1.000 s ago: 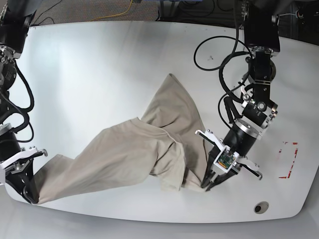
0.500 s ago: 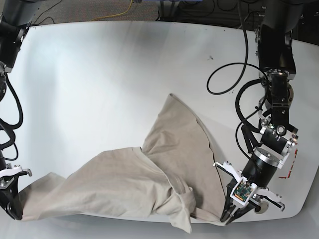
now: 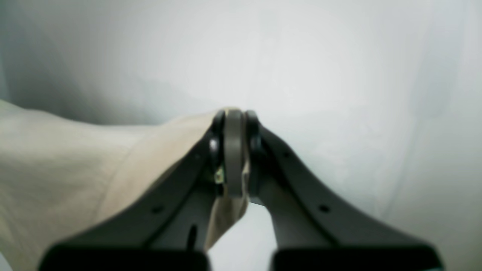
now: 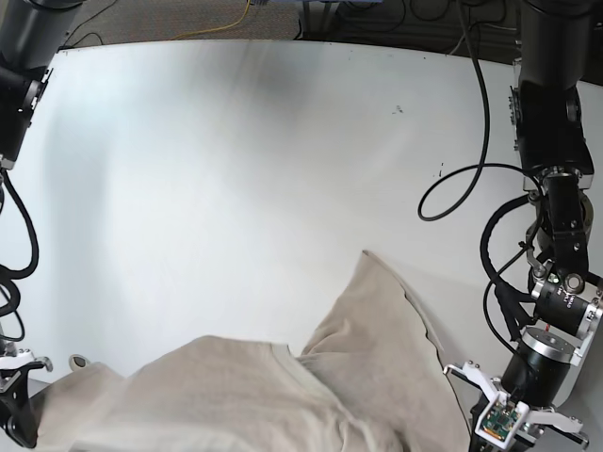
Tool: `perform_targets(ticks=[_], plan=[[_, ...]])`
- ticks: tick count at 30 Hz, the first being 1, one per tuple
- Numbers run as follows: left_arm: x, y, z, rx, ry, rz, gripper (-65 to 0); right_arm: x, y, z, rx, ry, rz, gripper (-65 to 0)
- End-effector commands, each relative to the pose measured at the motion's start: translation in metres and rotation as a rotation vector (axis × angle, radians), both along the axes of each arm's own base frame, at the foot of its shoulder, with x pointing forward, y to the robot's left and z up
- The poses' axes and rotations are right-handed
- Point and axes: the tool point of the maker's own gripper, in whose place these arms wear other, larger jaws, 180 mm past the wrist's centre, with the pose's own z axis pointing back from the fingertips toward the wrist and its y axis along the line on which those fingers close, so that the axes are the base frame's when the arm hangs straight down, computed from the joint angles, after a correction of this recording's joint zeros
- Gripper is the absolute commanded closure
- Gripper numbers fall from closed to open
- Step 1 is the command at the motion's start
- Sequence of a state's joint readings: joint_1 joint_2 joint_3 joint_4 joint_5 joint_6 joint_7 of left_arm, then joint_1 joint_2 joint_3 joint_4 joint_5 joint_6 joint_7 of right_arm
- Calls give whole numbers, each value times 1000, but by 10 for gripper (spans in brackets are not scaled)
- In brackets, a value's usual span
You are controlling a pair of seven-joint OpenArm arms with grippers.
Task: Layout the t-shirt on the table in an organized manner, then fold the t-shirt properly
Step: 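Pull the held shirt edge with the left gripper away from the right gripper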
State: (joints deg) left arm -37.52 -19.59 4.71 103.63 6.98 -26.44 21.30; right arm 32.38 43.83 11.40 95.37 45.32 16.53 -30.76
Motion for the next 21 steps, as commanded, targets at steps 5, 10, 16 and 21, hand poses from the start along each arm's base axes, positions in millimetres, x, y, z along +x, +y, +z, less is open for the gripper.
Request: perform_targets(ticks=[5, 10, 16, 21], plan=[[-6, 10, 68, -13, -139, 42, 0, 8, -32, 28, 46, -10, -68, 0], [-8, 11, 88, -13, -176, 52, 0, 14, -45, 19, 76, 26, -91, 0], [-8, 15, 90, -7, -178, 62, 0, 14, -46, 16, 75, 43, -94, 0], [-8, 16, 89, -5, -175, 65, 0, 18, -52, 0, 84, 113, -108, 0]])
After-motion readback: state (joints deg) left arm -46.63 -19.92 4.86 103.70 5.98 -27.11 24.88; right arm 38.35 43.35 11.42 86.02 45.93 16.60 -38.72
